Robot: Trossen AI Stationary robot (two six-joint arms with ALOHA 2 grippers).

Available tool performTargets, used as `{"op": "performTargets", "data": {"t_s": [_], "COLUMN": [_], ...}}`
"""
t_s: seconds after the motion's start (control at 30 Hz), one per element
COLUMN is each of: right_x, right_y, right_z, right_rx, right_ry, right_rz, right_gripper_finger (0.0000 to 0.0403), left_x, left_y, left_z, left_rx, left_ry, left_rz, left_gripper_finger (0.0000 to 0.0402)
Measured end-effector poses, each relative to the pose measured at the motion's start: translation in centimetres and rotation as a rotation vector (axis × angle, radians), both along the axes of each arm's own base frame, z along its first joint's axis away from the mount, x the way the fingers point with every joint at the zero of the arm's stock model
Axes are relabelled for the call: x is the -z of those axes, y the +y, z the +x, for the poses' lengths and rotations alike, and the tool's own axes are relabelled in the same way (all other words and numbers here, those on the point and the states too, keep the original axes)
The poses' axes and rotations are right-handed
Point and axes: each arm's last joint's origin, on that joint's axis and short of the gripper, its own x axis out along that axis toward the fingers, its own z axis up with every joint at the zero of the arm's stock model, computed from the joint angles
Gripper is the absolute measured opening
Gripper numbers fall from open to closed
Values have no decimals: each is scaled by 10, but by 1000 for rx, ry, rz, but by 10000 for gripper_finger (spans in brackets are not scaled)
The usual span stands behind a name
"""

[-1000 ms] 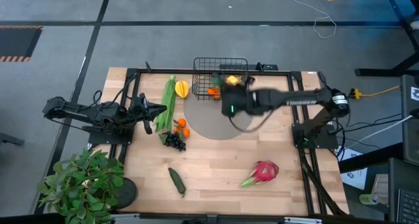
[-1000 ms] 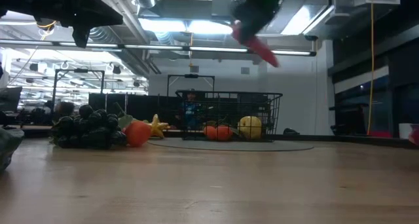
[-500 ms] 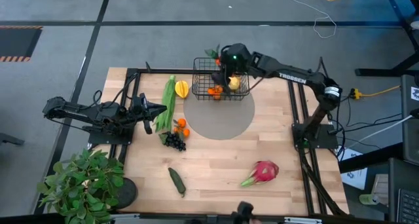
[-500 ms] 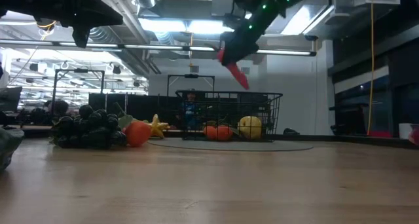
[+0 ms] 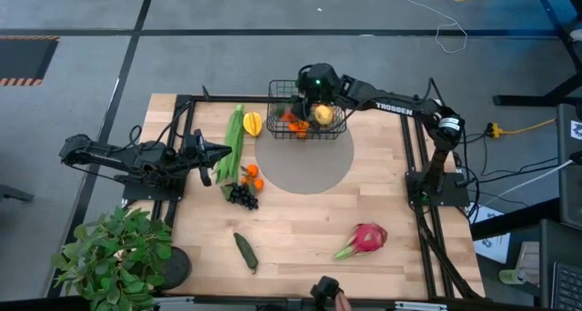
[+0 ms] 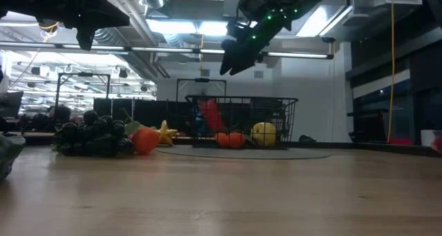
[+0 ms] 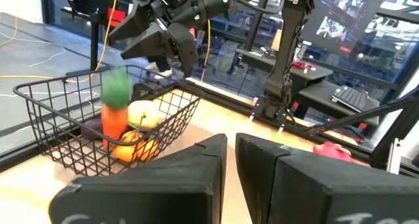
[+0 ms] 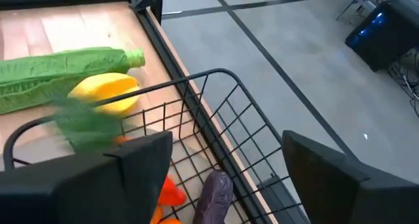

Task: Build produce basket
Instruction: Put the orange carrot into the black wire basket, then put the yellow starfruit into the black wire basket

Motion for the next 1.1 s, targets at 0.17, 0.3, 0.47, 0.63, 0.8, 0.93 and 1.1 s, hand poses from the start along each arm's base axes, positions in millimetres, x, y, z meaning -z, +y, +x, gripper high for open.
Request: {"op": "performTargets", "data": {"t_s": [0.17,0.3,0.47,0.63,0.8,0.93,1.1], "right_x": [3,5,6,7,-4,-11,-21], "right_y": [1,2,1,-1,4,21,48], "right_z": [-2,-3,-6,-9,-23,-39,-74], "right_rx": [3,7,77,180,365,491,689], "right_ry": [29,58,88,114,262,383,451], "right_rz": [19,34,7,-18,-194,-244,-195], "right_gripper_finger": [284,280,279,279,279,279,279], "left_x": [0,0,0,0,0,0,-1], "left_y": [0,0,0,0,0,0,0], "left_z": [0,0,0,0,0,0,0], "left_rx": [0,0,0,0,0,0,-5], "left_ry": [0,0,0,0,-1,1,21], "left_rz": [0,0,-1,-1,-1,1,72], "left_gripper_finger": [23,23,23,23,23,23,23]}}
